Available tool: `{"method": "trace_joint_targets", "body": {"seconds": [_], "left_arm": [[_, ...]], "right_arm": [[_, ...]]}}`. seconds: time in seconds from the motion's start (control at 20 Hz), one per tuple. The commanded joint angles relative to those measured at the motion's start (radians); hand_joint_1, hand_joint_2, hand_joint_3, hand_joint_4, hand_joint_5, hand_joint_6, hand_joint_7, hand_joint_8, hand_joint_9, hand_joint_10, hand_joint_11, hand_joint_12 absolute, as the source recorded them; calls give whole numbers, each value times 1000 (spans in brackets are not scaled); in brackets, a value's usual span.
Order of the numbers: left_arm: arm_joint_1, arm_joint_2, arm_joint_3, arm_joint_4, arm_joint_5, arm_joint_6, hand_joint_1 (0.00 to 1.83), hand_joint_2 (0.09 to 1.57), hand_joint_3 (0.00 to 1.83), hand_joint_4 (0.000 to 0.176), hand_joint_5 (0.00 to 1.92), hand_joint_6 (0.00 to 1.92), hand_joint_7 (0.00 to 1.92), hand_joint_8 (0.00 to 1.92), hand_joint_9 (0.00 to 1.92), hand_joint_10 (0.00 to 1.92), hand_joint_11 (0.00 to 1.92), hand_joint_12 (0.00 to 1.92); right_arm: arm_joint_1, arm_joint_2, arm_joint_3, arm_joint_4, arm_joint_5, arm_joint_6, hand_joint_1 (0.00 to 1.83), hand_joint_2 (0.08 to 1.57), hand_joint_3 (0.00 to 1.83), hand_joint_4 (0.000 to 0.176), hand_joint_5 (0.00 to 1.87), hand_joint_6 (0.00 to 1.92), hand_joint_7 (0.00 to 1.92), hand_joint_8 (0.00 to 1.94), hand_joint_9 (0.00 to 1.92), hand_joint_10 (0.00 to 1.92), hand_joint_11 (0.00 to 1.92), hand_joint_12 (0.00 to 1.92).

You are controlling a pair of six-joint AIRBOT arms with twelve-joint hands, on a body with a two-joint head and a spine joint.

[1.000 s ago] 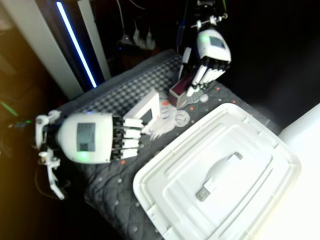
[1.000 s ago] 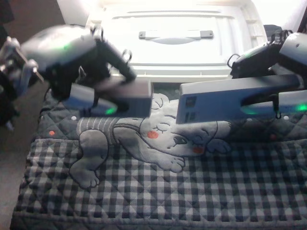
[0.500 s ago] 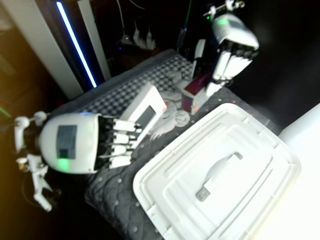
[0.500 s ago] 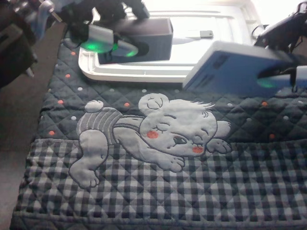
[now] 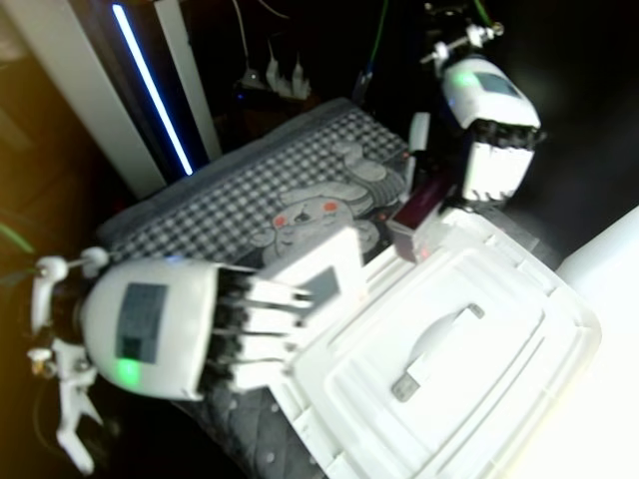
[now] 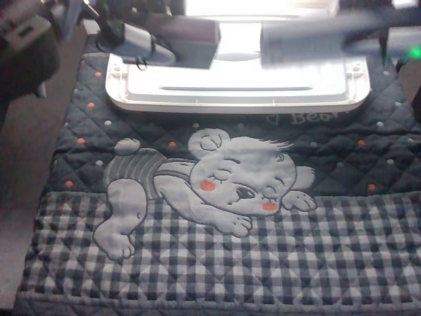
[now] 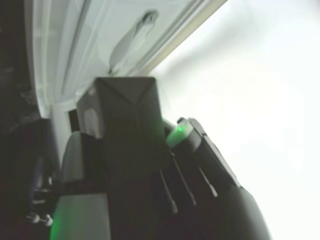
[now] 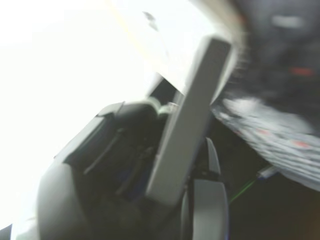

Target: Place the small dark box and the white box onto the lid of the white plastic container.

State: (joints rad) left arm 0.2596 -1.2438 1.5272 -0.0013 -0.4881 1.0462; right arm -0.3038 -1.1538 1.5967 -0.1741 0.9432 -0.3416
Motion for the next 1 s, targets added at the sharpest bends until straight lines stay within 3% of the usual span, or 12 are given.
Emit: {"method": "trace_joint_targets", "body": {"seconds": [0.0, 0.1, 0.2, 0.35, 0.4, 0.45, 0.5, 0.55, 0.6, 0.65, 0.7, 0.95], "left_arm": [[-23, -6, 13, -9, -80, -2, 1380, 1188, 0, 0, 905, 1081, 997, 1008, 956, 1310, 1174, 1921], [-40, -30, 52, -8, -41, -1, 1381, 1148, 0, 0, 992, 962, 1088, 847, 1035, 1207, 1163, 1918], [-49, -46, 78, -12, -20, -2, 1269, 1159, 0, 0, 995, 968, 1091, 978, 1224, 1440, 1290, 1921], [-54, -68, 106, -33, 8, -2, 1379, 1192, 0, 0, 890, 1069, 969, 1034, 983, 1332, 1343, 1913], [-55, -75, 115, -38, 18, -2, 1253, 1195, 0, 0, 931, 1082, 1010, 1097, 1259, 1505, 1403, 1919], [-55, -82, 123, -42, 24, -2, 1344, 1210, 0, 0, 821, 1168, 928, 1133, 1076, 1344, 1377, 1898], [-57, -90, 130, -44, 36, -2, 1232, 1092, 0, 121, 248, 1646, 185, 1525, 214, 1737, 341, 1916], [-60, -94, 131, -45, 46, -2, 1174, 969, 0, 165, 49, 1494, 36, 1053, 42, 1197, 67, 1920], [-63, -96, 131, -45, 53, -2, 1015, 877, 0, 174, 9, 341, 6, 210, 8, 239, 13, 1921], [-64, -98, 131, -46, 54, -2, 1003, 809, 0, 176, 1, 67, 0, 41, 1, 47, 2, 1921], [-66, -99, 128, -45, 53, -2, 1044, 720, 0, 176, 0, 13, 0, 7, 0, 9, 0, 1921], [-65, -99, 111, -31, 46, -1, 927, 657, 0, 176, 0, 0, 0, 0, 0, 0, 0, 1921]], "right_arm": [[18, 12, 5, 21, 65, -11, 1371, 1137, 2, 0, 836, 868, 965, 1018, 929, 1310, 832, 1064], [66, 2, 22, -1, 8, -31, 1283, 1140, 7, 0, 864, 860, 999, 1162, 957, 1017, 824, 1138], [107, -12, 42, -21, -35, -31, 1268, 1174, 1, 0, 850, 841, 903, 1341, 903, 1227, 803, 1307], [124, -46, 76, -23, -98, -31, 1239, 1195, 0, 0, 843, 877, 848, 1458, 844, 1308, 762, 1627], [124, -59, 91, -23, -117, -31, 1238, 1193, 0, 0, 800, 989, 886, 1384, 798, 1166, 709, 1517], [124, -67, 101, -22, -134, -31, 1335, 1185, 1, 0, 748, 1061, 860, 1262, 842, 1380, 700, 1359], [124, -83, 119, -22, -164, -31, 1156, 1201, 7, 0, 778, 1223, 719, 546, 684, 774, 598, 1166], [124, -95, 132, -20, -180, -29, 1156, 1095, 0, 0, 542, 480, 589, 169, 554, 305, 344, 944], [124, -105, 145, -19, -202, -29, 1063, 978, 0, 72, 218, 114, 300, 33, 307, 73, 113, 707], [124, -109, 152, -19, -213, -29, 986, 929, 0, 155, 52, 22, 119, 6, 157, 14, 22, 555], [124, -111, 155, -19, -222, -29, 899, 882, 0, 172, 10, 4, 23, 0, 31, 2, 4, 215], [124, -110, 143, -22, -223, -29, 713, 834, 0, 176, 0, 0, 0, 0, 0, 0, 0, 0]]}}
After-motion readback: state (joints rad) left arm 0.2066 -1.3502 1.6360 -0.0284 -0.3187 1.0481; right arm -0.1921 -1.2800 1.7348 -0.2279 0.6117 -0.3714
